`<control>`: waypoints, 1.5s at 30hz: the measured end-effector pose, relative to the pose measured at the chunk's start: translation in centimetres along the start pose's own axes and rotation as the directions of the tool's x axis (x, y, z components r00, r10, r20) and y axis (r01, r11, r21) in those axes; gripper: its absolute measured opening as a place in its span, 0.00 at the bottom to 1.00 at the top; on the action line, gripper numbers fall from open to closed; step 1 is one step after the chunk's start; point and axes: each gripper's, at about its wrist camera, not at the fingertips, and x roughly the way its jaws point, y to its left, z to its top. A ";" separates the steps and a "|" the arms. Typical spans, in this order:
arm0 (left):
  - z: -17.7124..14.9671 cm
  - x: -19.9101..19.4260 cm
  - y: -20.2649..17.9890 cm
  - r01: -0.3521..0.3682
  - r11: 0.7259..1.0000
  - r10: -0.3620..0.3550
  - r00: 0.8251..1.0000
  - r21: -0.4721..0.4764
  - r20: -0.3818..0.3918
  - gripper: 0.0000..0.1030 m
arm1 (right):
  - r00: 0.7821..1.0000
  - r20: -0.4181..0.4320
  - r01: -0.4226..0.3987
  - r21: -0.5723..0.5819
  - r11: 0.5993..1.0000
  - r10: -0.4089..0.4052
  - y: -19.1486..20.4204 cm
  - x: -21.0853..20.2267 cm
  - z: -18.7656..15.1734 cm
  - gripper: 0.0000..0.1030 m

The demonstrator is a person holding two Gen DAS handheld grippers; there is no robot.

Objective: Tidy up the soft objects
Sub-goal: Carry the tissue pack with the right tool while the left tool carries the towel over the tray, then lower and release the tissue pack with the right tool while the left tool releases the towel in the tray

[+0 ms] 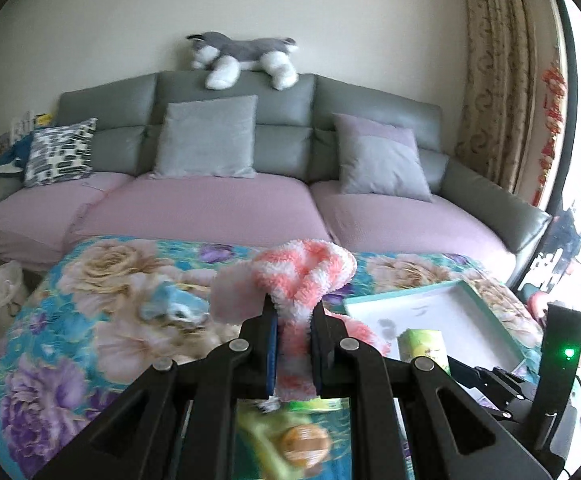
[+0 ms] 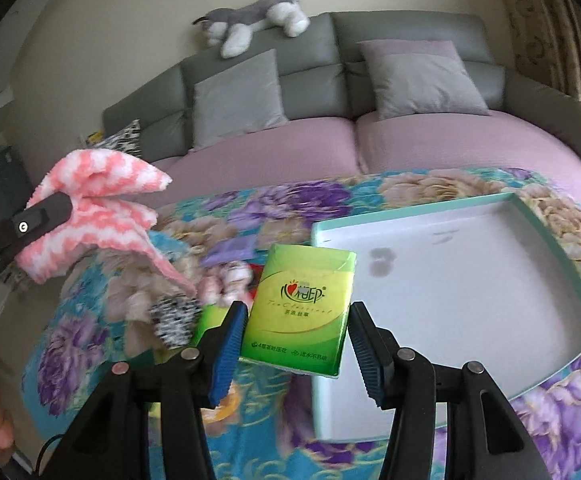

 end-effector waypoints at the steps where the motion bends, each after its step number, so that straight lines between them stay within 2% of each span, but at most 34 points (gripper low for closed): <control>1: 0.0 0.5 -0.7 0.015 1.000 -0.015 1.000 0.000 -0.007 0.13 | 1.000 -0.004 0.014 0.007 1.000 -0.014 -0.5 0.1 0.1 0.53; 10: -1.3 5.4 -6.2 0.127 0.992 -0.127 0.989 -0.006 -0.077 0.14 | 0.984 -0.034 0.175 0.108 0.979 -0.172 -6.9 1.1 1.5 0.53; 19: -2.9 9.6 -10.1 0.154 0.988 -0.151 0.982 0.018 -0.117 0.14 | 0.954 -0.024 0.299 0.186 0.936 -0.300 -12.5 1.1 1.6 0.53; 28: -3.1 11.7 -11.8 0.149 0.989 -0.147 0.985 0.021 -0.088 0.14 | 0.936 -0.039 0.349 0.234 0.907 -0.350 -15.5 1.5 0.8 0.53; 35: -3.5 13.8 -12.9 0.154 0.988 -0.148 0.981 0.033 -0.124 0.15 | 0.936 -0.051 0.349 0.260 0.900 -0.348 -16.5 2.0 0.3 0.53; 38: -4.0 14.5 -13.0 0.141 0.989 -0.134 0.981 0.038 -0.140 0.15 | 0.929 -0.062 0.368 0.253 0.895 -0.365 -16.6 2.2 0.1 0.53; 45: -5.0 16.3 -12.9 0.110 0.993 -0.100 0.971 0.036 -0.215 0.15 | 0.935 -0.070 0.353 0.262 0.898 -0.347 -16.8 2.5 -0.1 0.54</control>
